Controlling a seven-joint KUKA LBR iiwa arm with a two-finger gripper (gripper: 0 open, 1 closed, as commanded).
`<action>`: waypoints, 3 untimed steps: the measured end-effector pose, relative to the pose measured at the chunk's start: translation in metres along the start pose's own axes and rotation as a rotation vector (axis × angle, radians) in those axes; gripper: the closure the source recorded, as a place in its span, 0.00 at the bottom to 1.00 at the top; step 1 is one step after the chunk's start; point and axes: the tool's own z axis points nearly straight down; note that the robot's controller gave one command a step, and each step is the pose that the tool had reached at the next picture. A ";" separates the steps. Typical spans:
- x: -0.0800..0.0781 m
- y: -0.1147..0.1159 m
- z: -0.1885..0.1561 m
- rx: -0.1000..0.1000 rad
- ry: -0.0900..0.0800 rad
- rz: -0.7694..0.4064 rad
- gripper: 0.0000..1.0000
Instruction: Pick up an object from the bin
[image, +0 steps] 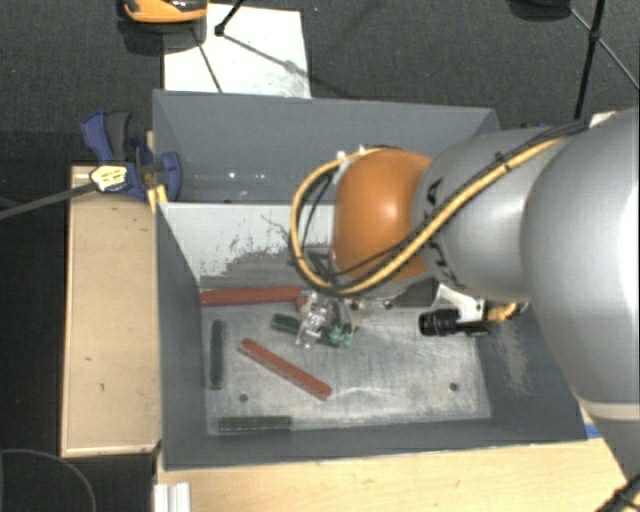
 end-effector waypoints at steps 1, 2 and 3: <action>0.000 0.000 -0.010 -0.001 -0.001 0.000 1.00; 0.000 0.000 -0.017 -0.001 -0.001 -0.001 1.00; 0.000 0.000 -0.023 -0.001 -0.001 -0.002 1.00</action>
Offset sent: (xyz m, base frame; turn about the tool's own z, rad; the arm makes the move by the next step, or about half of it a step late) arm 0.0000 -0.0001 0.0005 0.0000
